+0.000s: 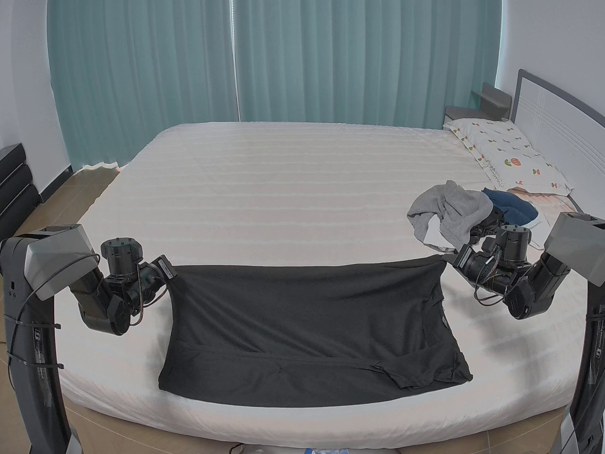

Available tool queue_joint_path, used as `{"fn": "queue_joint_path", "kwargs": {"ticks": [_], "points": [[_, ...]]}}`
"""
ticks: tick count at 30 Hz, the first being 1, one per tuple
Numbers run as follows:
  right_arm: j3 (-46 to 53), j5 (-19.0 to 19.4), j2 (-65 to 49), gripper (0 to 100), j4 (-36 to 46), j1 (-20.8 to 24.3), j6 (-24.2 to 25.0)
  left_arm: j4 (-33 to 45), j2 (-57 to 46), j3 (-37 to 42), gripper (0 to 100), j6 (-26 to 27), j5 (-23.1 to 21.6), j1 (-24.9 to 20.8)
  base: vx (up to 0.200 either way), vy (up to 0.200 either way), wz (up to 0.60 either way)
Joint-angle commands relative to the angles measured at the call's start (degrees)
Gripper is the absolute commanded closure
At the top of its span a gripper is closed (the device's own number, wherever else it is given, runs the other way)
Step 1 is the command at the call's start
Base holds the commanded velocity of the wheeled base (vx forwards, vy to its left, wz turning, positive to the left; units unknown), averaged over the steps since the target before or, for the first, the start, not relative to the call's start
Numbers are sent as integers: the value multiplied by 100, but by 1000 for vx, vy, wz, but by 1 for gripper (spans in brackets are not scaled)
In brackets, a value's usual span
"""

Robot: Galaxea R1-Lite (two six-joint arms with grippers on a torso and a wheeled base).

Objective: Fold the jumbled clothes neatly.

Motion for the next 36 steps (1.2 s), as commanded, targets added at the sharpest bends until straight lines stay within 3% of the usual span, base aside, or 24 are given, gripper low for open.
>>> {"fn": "queue_joint_path", "kwargs": {"ticks": [1, 12, 15, 21, 24, 31, 36], "points": [[229, 90, -104, 100, 5, -11, -26, -154, 11, 284, 100, 170, -109, -15, 0, 0, 0], [669, 274, -113, 100, 5, -99, -466, -708, 2, 900, 100, 1163, -302, -6, 0, 0, 0], [1003, 450, -113, 100, 5, -161, -826, -936, -51, 1322, 100, 1664, -662, 20, 0, 0, 0], [1346, 476, -104, 100, -13, -178, -1230, -1051, -24, 1682, 100, 2403, -829, 46, 0, 0, 0], [1504, 476, -104, 100, -39, -196, -1415, -1051, -42, 1761, 100, 2526, -847, 64, 0, 0, 0], [2014, 503, -33, 100, -848, -214, -1424, -1051, -306, 2095, 100, 2842, -1427, 275, 0, 0, 0], [2383, 564, -25, 100, -1516, -196, -1327, -1051, -358, 2183, 100, 3088, -1489, 328, 0, 0, 0]]}}
